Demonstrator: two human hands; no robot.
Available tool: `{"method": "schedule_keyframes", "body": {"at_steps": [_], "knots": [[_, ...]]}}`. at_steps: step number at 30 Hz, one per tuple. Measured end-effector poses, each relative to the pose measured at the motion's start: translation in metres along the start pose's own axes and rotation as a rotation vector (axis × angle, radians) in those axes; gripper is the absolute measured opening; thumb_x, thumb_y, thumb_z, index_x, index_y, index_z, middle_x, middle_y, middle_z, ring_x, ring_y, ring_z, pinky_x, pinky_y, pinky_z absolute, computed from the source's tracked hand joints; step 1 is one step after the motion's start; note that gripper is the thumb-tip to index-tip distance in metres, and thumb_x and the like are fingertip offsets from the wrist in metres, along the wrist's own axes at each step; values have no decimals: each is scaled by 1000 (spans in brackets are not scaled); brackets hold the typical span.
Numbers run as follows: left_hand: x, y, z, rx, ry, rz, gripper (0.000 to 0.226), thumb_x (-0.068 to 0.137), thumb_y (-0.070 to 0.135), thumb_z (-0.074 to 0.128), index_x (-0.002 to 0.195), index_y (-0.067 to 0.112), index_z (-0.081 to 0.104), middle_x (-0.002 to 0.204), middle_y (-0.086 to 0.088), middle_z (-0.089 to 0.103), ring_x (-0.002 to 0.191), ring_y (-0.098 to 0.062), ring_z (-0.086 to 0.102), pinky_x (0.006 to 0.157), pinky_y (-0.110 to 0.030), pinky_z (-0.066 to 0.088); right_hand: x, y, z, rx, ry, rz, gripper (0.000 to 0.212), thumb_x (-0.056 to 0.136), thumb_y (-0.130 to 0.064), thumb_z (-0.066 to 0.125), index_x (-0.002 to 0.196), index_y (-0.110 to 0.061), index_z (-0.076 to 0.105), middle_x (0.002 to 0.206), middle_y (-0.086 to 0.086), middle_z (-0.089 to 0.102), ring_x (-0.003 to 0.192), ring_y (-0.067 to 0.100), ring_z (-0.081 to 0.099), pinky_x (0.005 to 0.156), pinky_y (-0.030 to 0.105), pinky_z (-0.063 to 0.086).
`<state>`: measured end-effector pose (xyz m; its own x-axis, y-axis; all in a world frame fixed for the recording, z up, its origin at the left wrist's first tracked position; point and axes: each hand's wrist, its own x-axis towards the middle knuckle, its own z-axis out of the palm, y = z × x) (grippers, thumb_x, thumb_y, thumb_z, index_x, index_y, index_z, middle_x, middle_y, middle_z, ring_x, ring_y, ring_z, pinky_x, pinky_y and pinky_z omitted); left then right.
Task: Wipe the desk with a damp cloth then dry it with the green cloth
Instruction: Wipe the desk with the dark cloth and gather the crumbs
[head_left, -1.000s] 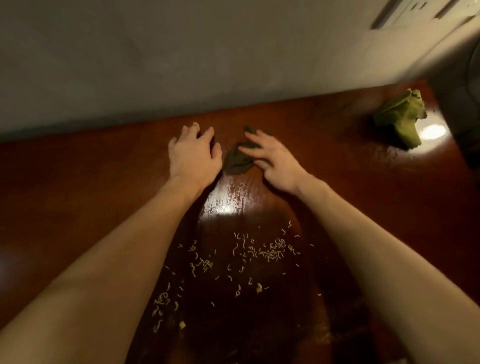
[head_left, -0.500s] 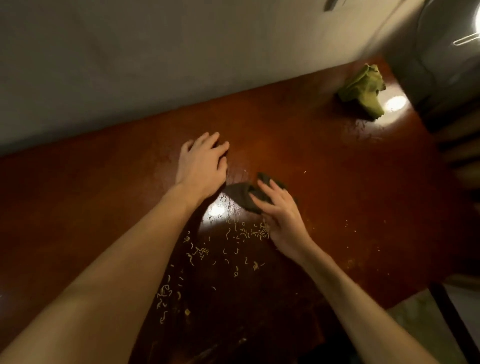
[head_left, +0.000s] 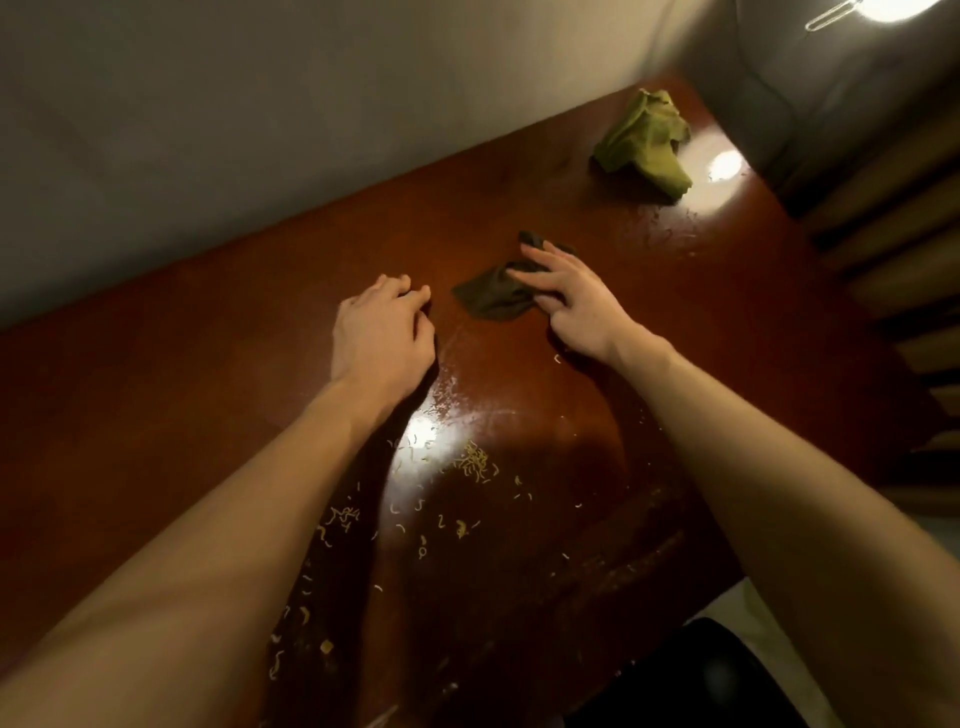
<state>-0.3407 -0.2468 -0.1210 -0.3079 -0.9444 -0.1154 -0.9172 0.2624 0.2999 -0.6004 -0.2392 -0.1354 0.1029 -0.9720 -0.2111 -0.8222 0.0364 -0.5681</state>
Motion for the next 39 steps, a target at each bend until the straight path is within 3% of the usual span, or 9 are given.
{"method": "schedule_keyframes", "body": {"at_steps": [6,10,14,19,22,27,33,36,39], "knots": [[8,9,-4,84,34,-23,40,101,27,50,136,19,68,130,-8,66,119,-28,64,107,-48,47,-58,2,18,70,196,183,54,100,1,53,148,-25,54,166,-1,32,157,21,14,129,46,8],[12,29,-6,130,54,-49,39,102,30,50,134,20,68,120,-7,66,103,-29,66,99,-47,49,-124,-24,68,126,259,180,61,95,3,58,146,-29,55,163,-6,34,154,10,14,128,52,13],[18,49,8,24,16,12,43,103,27,53,144,19,60,137,-9,57,128,-27,54,113,-49,39,-148,-34,84,118,243,133,73,88,14,58,146,-32,55,163,-4,35,156,15,15,128,52,13],[26,65,18,-54,23,37,44,108,25,46,149,16,54,166,-10,36,156,-25,28,127,-48,22,-118,-9,51,122,225,34,49,96,-4,56,139,-26,62,159,2,43,154,22,26,128,47,13],[30,68,21,-11,38,49,47,107,29,43,151,15,52,163,-8,42,154,-25,33,126,-46,23,-77,20,20,65,185,53,49,98,-6,55,142,-29,61,162,-1,40,155,20,23,128,48,14],[35,85,28,44,98,12,42,103,30,46,138,12,62,141,-14,60,135,-32,53,114,-52,41,-33,58,-29,2,128,56,54,100,-4,52,146,-32,56,165,-6,34,157,16,16,125,30,6],[40,87,26,135,127,35,34,102,30,46,123,12,67,119,-13,65,105,-32,63,99,-50,46,-74,78,-20,77,201,142,57,97,3,53,146,-25,57,164,0,36,157,23,18,128,37,7],[40,91,28,117,142,10,35,101,29,47,124,12,67,120,-14,65,105,-33,63,100,-51,45,-125,58,12,117,242,109,64,87,11,58,142,-23,61,158,7,44,153,31,28,126,51,16],[37,99,33,72,153,-46,36,101,28,48,128,11,64,125,-16,61,116,-35,60,104,-53,43,-165,29,43,168,225,85,65,87,13,61,140,-26,63,160,-1,40,154,21,23,126,48,13]]}}
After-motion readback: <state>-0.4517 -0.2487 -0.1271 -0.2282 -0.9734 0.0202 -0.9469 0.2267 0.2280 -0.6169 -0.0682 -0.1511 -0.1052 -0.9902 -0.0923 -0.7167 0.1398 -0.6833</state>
